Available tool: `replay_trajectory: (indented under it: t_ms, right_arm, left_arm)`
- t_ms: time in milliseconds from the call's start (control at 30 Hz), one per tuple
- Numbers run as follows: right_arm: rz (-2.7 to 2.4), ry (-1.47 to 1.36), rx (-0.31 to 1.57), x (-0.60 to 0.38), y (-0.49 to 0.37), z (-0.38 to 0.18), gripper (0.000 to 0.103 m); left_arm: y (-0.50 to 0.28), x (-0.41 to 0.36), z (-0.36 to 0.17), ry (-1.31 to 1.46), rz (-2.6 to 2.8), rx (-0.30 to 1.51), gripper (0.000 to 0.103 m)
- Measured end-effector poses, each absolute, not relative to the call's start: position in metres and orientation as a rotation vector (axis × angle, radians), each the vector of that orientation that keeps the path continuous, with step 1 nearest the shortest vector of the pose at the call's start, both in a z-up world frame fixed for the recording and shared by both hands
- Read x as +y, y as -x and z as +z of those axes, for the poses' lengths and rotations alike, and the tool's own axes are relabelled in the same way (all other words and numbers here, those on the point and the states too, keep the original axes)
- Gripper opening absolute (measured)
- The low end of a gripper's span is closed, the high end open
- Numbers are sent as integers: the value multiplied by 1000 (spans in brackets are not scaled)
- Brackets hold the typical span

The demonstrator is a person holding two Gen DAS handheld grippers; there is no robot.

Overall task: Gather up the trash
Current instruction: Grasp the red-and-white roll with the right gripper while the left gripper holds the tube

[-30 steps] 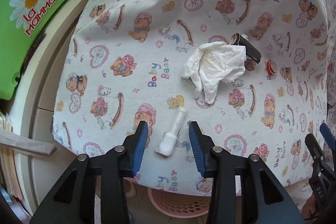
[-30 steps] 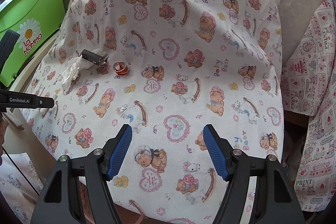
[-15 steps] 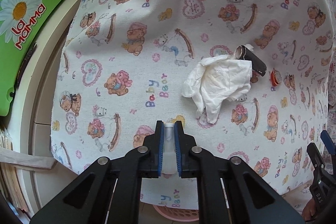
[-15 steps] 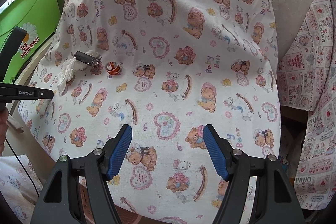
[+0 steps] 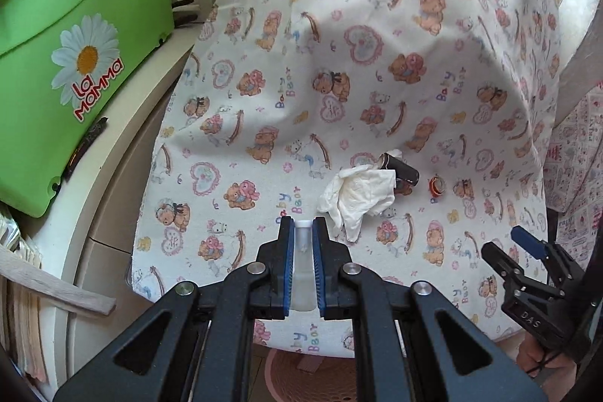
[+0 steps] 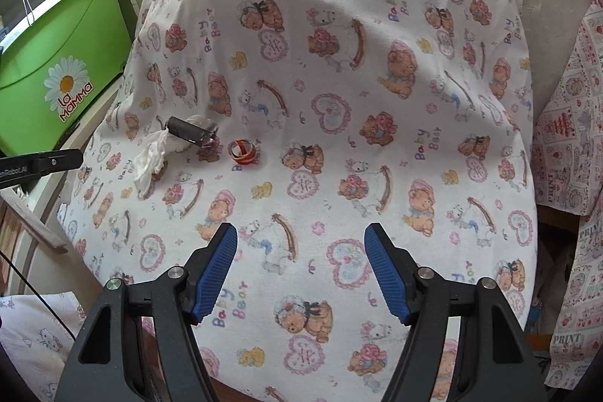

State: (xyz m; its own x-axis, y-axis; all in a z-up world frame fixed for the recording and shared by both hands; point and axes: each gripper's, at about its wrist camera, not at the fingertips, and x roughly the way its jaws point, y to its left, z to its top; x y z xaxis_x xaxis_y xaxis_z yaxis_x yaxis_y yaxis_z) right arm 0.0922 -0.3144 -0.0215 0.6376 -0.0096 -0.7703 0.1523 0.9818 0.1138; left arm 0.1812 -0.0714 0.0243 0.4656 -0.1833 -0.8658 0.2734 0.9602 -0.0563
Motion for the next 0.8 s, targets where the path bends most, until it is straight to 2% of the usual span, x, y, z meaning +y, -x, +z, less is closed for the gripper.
replay_trajectory:
  t_ms: [300, 533, 667, 733, 800]
  right_arm:
    - [-68, -104, 884, -281, -144, -32, 72]
    - [-105, -109, 886, -272, -181, -40, 63]
    - [-135, -101, 897, -270, -197, -47, 51]
    - [-145, -101, 907, -270, -202, -51, 40]
    - [-170, -92, 917, -272, -206, -54, 33]
  left_arm:
    - [-192, -53, 19, -26, -208, 1016, 9]
    - [-196, -50, 21, -2, -223, 1028, 9]
    - [-196, -48, 18, -5, -215, 1039, 9]
    - [-196, -48, 15, -23, -189, 1033, 9]
    - [-195, -46, 14, -35, -167, 1023, 9]
